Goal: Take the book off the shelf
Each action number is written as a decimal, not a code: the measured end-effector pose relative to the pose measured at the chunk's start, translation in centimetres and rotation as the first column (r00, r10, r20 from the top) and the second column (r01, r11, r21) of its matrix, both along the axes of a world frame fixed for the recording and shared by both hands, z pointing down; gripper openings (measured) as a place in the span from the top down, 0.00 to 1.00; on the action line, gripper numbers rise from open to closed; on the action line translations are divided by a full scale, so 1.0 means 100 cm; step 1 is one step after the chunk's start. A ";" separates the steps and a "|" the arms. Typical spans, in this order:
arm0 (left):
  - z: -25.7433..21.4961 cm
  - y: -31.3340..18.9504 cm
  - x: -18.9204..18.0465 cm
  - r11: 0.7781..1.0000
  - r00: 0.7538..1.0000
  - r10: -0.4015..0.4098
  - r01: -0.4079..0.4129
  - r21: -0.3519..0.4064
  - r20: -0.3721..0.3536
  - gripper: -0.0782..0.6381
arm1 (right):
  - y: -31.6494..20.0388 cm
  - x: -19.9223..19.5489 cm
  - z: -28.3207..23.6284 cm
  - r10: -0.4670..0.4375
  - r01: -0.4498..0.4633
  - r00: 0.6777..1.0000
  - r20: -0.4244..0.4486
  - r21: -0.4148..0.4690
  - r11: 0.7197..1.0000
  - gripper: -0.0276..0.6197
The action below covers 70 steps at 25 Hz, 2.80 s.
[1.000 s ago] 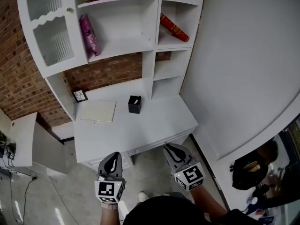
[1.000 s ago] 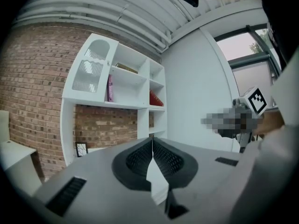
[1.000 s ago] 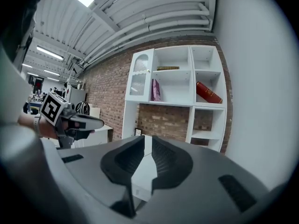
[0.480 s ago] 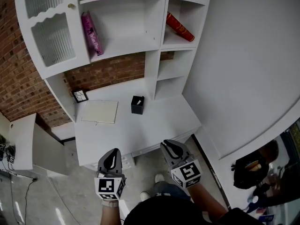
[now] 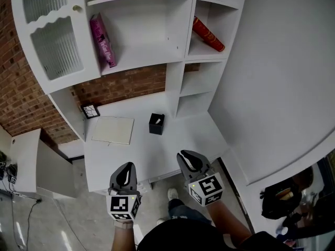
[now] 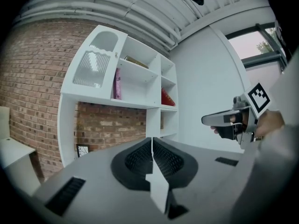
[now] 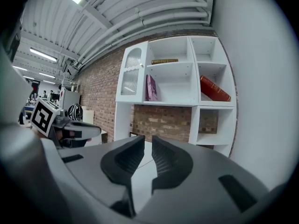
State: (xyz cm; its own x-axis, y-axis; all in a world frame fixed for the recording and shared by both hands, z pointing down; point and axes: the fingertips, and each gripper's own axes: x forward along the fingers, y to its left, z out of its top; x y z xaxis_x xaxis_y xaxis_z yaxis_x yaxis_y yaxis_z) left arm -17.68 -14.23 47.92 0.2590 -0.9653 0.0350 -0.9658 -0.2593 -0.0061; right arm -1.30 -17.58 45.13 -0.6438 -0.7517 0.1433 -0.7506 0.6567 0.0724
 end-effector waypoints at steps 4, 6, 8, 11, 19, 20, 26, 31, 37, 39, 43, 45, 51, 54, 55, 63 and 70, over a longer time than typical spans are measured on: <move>-0.009 -0.034 -0.005 1.000 1.000 -0.026 0.026 0.006 0.006 0.88 | -0.035 -0.009 -0.005 -0.018 0.018 1.000 0.007 0.001 1.000 0.87; -0.012 -0.053 -0.008 0.999 0.999 -0.038 0.038 0.007 0.006 0.88 | -0.052 -0.014 -0.010 -0.032 0.032 0.999 0.008 0.005 0.999 0.87; -0.017 -0.071 -0.011 0.999 0.999 -0.050 0.050 0.013 0.005 0.88 | -0.069 -0.019 -0.014 -0.045 0.044 0.999 0.011 0.007 0.999 0.87; -0.027 -0.097 -0.015 0.997 0.997 -0.074 0.074 0.032 0.007 0.88 | -0.094 -0.025 -0.022 -0.064 0.063 0.998 0.020 0.014 0.998 0.87; -0.056 -0.155 -0.028 0.987 0.989 -0.150 0.150 0.060 -0.005 0.88 | -0.150 -0.032 -0.035 -0.110 0.109 0.993 0.035 0.020 0.994 0.87; -0.059 -0.161 -0.030 0.985 0.987 -0.160 0.160 0.059 -0.005 0.88 | -0.157 -0.032 -0.037 -0.114 0.113 0.993 0.039 0.021 0.993 0.87; -0.085 -0.200 -0.043 0.966 0.971 -0.239 0.237 0.101 0.012 0.88 | -0.194 -0.031 -0.046 -0.142 0.141 0.988 0.052 0.023 0.990 0.87; -0.104 -0.232 -0.056 0.946 0.953 -0.304 0.300 0.124 0.015 0.85 | -0.222 -0.035 -0.052 -0.164 0.162 0.985 0.057 0.028 0.986 0.87; -0.118 -0.267 -0.067 0.926 0.933 -0.360 0.354 0.128 0.024 0.80 | -0.248 -0.045 -0.059 -0.204 0.202 0.977 0.061 0.040 0.979 0.87; -0.126 -0.277 -0.072 0.918 0.926 -0.377 0.370 0.142 0.024 0.80 | -0.255 -0.050 -0.061 -0.221 0.218 0.973 0.061 0.042 0.975 0.87; -0.141 -0.296 -0.079 0.902 0.912 -0.409 0.398 0.167 0.034 0.80 | -0.268 -0.057 -0.061 -0.250 0.248 0.967 0.056 0.043 0.968 0.87; -0.149 -0.304 -0.082 0.895 0.905 -0.423 0.410 0.175 0.044 0.78 | -0.273 -0.060 -0.061 -0.259 0.257 0.964 0.059 0.042 0.966 0.87; -0.172 -0.324 -0.098 0.859 0.874 -0.484 0.466 0.213 0.040 0.72 | -0.288 -0.066 -0.058 -0.289 0.288 0.954 0.083 0.024 0.957 0.87; -0.181 -0.333 -0.106 0.844 0.860 -0.509 0.489 0.219 0.041 0.68 | -0.292 -0.070 -0.056 -0.302 0.302 0.949 0.088 0.019 0.953 0.87; -0.183 -0.335 -0.108 0.840 0.855 -0.517 0.498 0.215 0.041 0.66 | -0.293 -0.071 -0.055 -0.306 0.306 0.948 0.089 0.018 0.952 0.87; -0.197 -0.354 -0.122 0.828 0.839 -0.544 0.528 0.190 0.037 0.59 | -0.299 -0.077 -0.054 -0.335 0.335 0.938 0.092 0.020 0.942 0.87; -0.201 -0.373 -0.126 0.815 0.814 -0.574 0.557 0.160 0.089 0.59 | -0.301 -0.077 -0.052 -0.339 0.339 0.935 0.104 0.021 0.941 0.87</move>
